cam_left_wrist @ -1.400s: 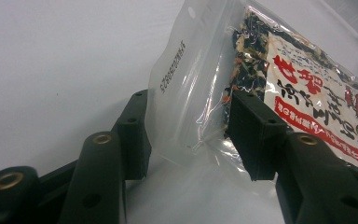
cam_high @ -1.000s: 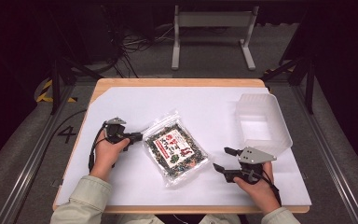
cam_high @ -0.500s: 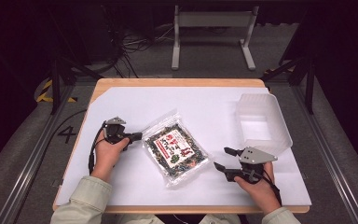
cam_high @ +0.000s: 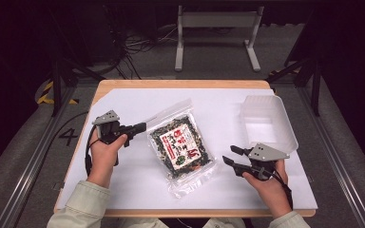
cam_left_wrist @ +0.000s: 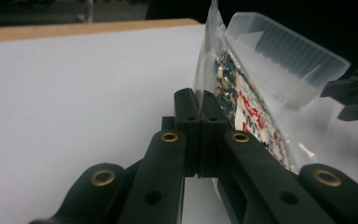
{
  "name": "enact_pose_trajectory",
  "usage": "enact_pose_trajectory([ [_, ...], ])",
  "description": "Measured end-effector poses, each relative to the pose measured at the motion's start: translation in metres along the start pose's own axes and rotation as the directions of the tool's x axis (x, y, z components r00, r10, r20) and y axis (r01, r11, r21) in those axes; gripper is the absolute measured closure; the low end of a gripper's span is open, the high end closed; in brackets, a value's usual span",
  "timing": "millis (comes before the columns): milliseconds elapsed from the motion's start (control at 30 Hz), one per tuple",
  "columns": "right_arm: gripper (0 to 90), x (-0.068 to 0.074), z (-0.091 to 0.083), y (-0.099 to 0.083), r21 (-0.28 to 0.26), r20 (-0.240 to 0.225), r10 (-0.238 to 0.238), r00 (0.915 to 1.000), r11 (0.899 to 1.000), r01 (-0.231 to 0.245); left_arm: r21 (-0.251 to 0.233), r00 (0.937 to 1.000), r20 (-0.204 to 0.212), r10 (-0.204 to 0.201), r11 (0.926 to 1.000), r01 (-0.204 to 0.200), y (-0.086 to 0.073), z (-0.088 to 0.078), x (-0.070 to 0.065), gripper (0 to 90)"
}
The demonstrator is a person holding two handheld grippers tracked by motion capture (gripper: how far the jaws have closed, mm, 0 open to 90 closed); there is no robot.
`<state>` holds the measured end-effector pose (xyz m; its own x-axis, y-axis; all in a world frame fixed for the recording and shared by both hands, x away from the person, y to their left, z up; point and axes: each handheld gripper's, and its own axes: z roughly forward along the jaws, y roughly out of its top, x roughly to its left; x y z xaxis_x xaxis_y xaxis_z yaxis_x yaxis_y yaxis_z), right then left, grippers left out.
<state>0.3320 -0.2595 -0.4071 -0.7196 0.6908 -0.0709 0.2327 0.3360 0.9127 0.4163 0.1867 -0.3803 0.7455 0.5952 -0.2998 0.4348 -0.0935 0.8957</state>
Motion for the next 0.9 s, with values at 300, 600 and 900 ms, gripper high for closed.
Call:
enact_pose_trajectory([
  [300,40.5,0.002,0.001,0.017,-0.002,-0.009,0.045,0.999,0.999,-0.045,-0.067,0.9925,0.062,0.105,0.9926,-0.101,0.019,-0.011,-0.034,89.5],
  [600,37.8,0.003,0.001,0.029,-0.023,-0.039,0.048,0.9981,0.999,-0.049,-0.144,0.9712,0.077,0.225,0.9664,-0.213,0.036,-0.026,-0.072,89.6],
  [900,34.9,0.007,0.004,0.04,-0.044,-0.072,0.015,0.9973,0.999,-0.018,-0.204,0.945,0.078,0.318,0.933,-0.297,0.045,-0.038,-0.098,89.7],
])
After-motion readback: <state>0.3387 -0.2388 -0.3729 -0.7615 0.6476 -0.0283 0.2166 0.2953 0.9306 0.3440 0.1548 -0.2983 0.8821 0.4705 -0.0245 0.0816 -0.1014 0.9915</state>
